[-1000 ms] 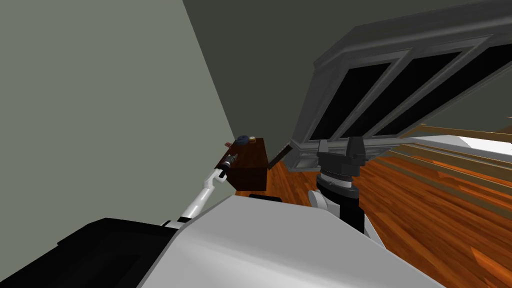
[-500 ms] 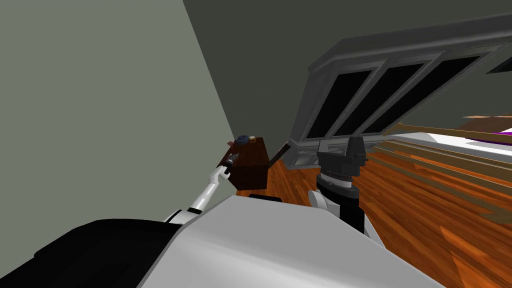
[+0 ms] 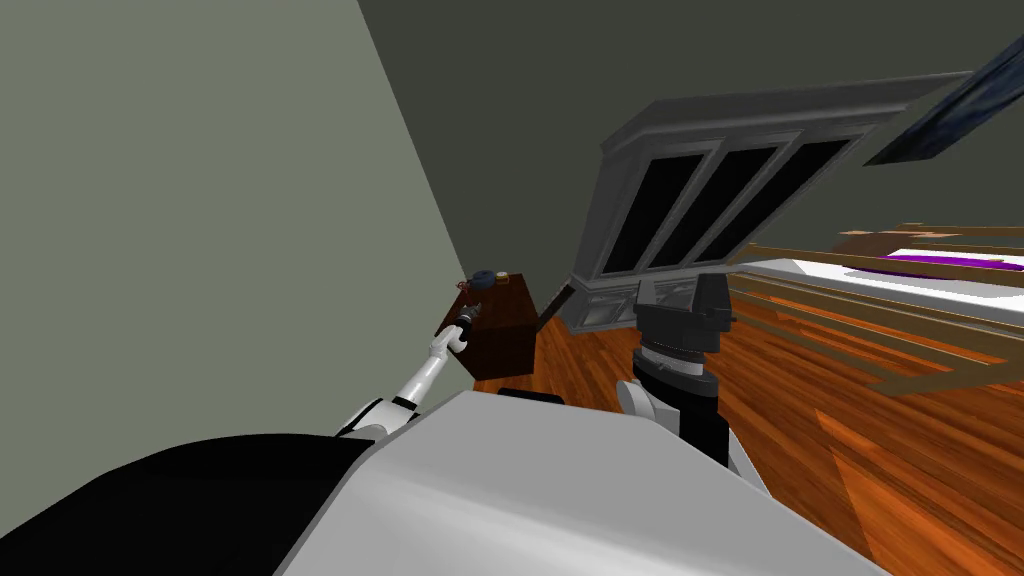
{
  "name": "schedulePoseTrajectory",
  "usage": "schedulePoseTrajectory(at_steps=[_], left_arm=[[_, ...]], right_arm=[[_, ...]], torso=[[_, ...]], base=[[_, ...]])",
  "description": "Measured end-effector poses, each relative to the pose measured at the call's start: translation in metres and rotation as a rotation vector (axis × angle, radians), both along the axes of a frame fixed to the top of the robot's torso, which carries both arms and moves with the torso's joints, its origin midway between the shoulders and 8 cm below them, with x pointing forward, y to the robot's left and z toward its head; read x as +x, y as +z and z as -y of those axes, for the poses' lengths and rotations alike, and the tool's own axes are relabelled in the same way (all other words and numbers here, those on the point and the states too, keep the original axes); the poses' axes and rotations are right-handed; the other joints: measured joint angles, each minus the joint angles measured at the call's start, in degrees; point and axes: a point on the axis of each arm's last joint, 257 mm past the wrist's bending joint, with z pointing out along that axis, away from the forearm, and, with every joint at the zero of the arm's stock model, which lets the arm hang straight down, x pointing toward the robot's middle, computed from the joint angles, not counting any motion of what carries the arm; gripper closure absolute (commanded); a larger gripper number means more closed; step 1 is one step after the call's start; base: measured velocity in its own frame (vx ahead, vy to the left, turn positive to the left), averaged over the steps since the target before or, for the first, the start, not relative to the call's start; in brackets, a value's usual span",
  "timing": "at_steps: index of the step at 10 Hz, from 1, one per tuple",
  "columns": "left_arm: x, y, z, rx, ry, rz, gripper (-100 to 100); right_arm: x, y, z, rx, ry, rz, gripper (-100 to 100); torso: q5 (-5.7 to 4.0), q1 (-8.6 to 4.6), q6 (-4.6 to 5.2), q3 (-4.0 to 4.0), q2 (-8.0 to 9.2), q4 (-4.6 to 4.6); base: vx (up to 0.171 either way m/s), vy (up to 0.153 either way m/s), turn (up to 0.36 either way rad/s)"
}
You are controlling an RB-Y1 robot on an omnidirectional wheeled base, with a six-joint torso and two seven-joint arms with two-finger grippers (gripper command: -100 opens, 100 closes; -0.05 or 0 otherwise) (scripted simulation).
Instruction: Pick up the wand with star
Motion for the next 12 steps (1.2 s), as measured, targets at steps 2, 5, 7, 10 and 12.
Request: schedulePoseTrajectory(at_steps=[2,5,7,10,12], left_arm=[[0.011,0.005,0.003,0.003,0.03,0.01,-100],[0.027,0.014,0.008,0.021,0.071,0.022,-100],[0.039,0.018,0.018,0.036,0.091,0.034,-100],[0.056,0.033,0.024,0.067,0.131,0.074,-100],[0.06,0.047,0.019,0.065,0.164,0.101,-100]], right_arm=[[0.0,0.0,0.0,0.0,0.0,0.0,0],[0.0,0.0,0.0,0.0,0.0,0.0,0],[0.0,0.0,0.0,0.0,0.0,0.0,0],[0.0,0.0,0.0,0.0,0.0,0.0,0],[0.0,0.0,0.0,0.0,0.0,0.0,0]], torso=[[0.03,0.06,-0.11,0.05,0.05,0.03],[0.01,0.0,-0.11,0.0,-0.05,0.01],[-0.01,-0.1,-0.11,0.03,0.02,0.02],[-0.04,-0.21,-0.09,-0.14,-0.27,-0.05],[-0.04,-0.22,-0.12,-0.15,-0.28,-0.05]], base=[[-0.102,0.082,-0.094],[-0.087,0.078,-0.163],[-0.051,0.011,0.001],[-0.009,-0.003,-0.106],[0.0,0.0,0.0]])
